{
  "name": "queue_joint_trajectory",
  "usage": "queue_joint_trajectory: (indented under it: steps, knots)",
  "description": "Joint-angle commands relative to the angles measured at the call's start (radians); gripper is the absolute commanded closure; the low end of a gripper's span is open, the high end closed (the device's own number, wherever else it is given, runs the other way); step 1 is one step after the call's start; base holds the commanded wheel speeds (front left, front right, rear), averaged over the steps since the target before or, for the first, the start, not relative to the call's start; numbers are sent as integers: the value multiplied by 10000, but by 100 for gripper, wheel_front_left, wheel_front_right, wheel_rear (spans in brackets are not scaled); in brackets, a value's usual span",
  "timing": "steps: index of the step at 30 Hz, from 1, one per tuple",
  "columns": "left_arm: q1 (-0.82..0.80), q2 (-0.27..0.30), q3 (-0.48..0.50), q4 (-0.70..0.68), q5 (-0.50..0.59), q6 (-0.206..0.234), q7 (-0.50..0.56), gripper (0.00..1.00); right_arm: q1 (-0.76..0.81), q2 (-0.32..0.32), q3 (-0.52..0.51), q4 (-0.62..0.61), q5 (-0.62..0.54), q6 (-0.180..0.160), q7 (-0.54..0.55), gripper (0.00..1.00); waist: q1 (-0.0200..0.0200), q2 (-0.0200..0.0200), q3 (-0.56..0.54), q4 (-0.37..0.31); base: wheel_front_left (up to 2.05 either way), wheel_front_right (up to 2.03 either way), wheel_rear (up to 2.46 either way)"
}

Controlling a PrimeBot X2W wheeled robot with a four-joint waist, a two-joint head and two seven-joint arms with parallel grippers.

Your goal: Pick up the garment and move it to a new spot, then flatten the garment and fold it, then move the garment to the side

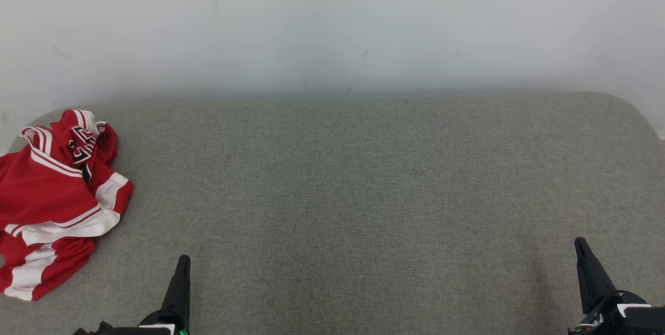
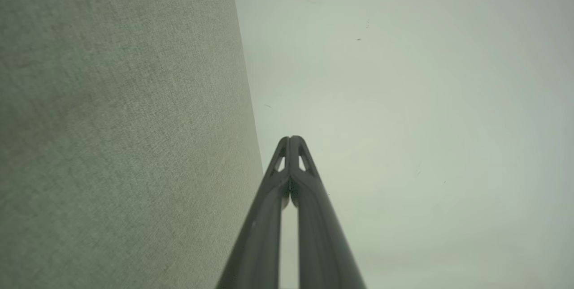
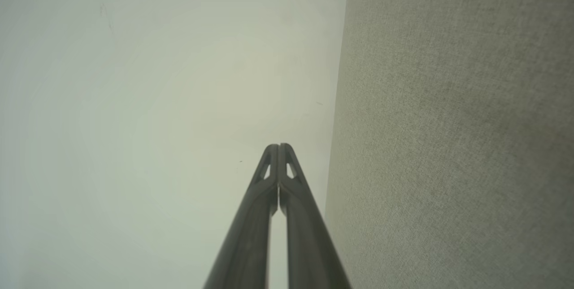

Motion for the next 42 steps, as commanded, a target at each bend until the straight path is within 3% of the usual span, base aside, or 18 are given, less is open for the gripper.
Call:
queue_joint_trajectory:
  steps: [1,35,36,42]
  knots:
    - [-78,-6,22,-37,-85,-6,6,100,20,19,-15,15,-31,12,1,100,0,-1,0,0,0,0,0]
    - [-79,-6,22,-38,-85,-6,6,100,21,19,-12,15,-29,12,-2,100,0,-1,0,0,0,0,0]
    - [11,0,-8,40,6,-2,-3,0,9,8,6,40,2,0,-1,0,0,-1,0,0,0,0,0]
    - [179,-10,-28,217,58,0,-118,0,135,65,258,250,-56,-16,-221,0,0,-1,2,2,0,0,0]
